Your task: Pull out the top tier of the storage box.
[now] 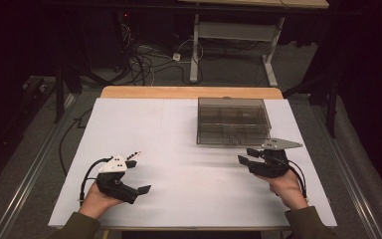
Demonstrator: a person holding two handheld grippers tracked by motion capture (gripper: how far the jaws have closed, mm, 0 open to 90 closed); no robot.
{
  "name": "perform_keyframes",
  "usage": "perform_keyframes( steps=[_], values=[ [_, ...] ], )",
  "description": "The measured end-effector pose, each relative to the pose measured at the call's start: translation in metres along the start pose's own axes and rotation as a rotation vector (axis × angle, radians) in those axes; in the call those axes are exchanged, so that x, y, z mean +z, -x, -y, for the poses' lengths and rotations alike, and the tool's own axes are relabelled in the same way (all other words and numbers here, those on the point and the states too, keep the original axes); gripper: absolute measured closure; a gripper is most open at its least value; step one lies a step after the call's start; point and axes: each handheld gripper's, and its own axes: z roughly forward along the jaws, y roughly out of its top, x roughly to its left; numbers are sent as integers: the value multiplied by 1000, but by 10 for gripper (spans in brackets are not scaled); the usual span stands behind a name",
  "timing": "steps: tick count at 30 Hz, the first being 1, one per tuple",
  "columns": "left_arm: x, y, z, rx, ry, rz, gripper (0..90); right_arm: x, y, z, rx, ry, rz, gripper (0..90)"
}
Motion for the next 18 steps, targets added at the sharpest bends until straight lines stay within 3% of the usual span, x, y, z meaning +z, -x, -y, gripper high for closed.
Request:
perform_keyframes(
  steps=[12, 18],
  values=[
    [-1, -1, 0, -3, 3, -1, 0, -4, 6, -6, 12, -19, -56, 867],
    [-1, -1, 0, -9, 7, -1, 0, -7, 7, -11, -11, -32, -48, 900]
  ],
)
